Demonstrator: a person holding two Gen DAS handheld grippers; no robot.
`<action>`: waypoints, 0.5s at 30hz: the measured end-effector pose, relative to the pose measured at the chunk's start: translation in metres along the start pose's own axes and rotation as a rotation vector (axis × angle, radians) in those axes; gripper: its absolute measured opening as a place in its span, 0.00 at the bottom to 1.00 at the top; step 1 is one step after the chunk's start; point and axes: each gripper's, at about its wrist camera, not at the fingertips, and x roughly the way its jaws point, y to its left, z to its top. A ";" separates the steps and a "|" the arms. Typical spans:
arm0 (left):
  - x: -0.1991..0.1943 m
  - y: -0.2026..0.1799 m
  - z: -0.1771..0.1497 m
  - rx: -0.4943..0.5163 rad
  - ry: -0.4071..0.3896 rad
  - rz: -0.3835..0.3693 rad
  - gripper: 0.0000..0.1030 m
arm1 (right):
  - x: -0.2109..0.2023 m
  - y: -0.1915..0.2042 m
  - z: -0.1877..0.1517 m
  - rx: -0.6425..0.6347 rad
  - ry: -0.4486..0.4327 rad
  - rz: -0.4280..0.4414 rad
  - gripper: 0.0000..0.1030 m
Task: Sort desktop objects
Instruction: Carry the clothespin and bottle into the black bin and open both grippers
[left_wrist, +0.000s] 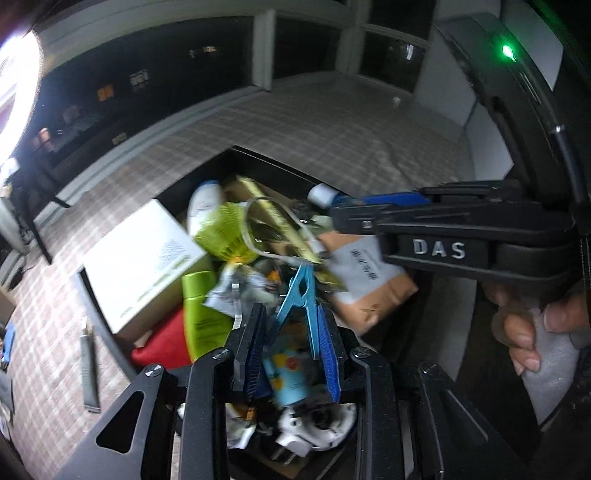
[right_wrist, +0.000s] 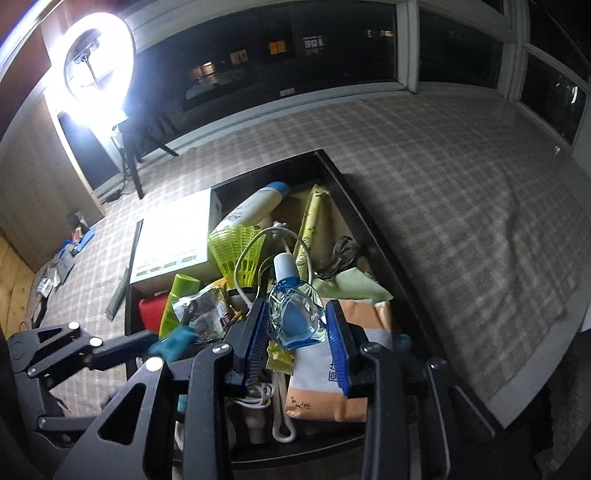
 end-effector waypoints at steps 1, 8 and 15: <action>0.002 -0.002 0.002 -0.002 0.003 0.009 0.47 | 0.001 0.000 0.001 0.002 0.005 -0.019 0.44; -0.003 0.015 -0.003 -0.037 -0.007 0.055 0.42 | -0.004 0.004 0.004 0.002 -0.016 -0.027 0.49; -0.013 0.052 -0.018 -0.100 -0.005 0.091 0.41 | 0.000 0.033 0.010 -0.041 -0.012 -0.009 0.49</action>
